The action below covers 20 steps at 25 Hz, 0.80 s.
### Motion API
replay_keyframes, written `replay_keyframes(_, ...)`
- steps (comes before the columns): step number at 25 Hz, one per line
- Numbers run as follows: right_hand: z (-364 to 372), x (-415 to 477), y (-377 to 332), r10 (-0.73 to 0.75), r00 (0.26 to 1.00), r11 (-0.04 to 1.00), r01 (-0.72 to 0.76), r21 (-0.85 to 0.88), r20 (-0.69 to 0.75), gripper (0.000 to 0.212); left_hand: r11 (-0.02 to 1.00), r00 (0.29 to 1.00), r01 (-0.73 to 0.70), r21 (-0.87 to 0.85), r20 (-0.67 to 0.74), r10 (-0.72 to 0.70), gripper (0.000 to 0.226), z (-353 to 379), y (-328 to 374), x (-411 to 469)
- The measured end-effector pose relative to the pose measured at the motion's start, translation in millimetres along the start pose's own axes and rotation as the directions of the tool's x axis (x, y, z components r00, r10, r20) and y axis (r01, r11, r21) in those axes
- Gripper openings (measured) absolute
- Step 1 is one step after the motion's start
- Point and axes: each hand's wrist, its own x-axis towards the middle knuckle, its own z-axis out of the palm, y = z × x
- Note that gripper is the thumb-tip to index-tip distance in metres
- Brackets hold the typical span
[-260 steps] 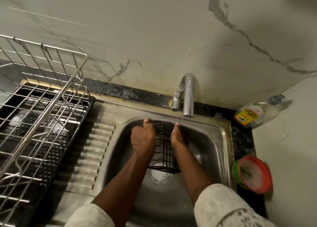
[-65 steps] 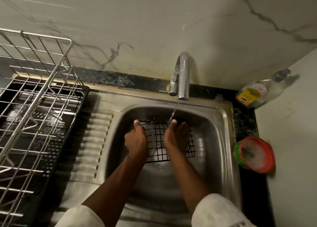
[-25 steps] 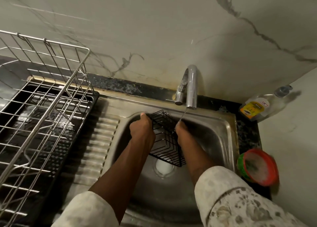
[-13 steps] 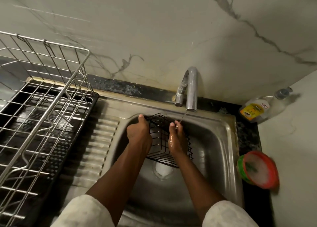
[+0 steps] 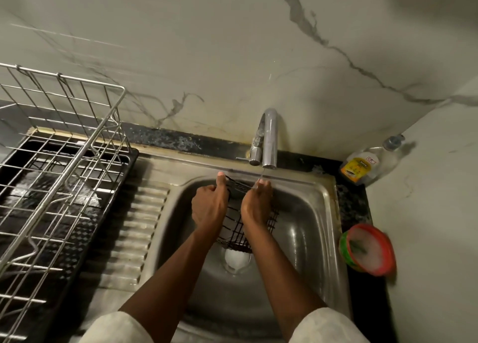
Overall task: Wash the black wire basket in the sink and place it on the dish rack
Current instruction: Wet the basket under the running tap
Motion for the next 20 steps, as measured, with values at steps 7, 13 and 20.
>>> replay_keyframes(7,-49,-11,-4,-0.38,0.881,0.909,0.412,-0.061,0.283,0.038,0.851,0.842,-0.525,-0.024,0.134,0.523,0.076,-14,-7,12)
replay_keyframes(13,-82,17,2,-0.381,0.78,0.873,0.481,-0.085,0.497,0.039,0.457,0.444,-0.89,0.0,0.235,0.865,0.054,-17,-5,23)
replay_keyframes(20,-77,8,23,-0.484,0.779,0.869,0.482,0.113,0.399,0.024,0.599,0.653,-0.688,0.409,-0.011,0.757,0.047,-11,-15,8)
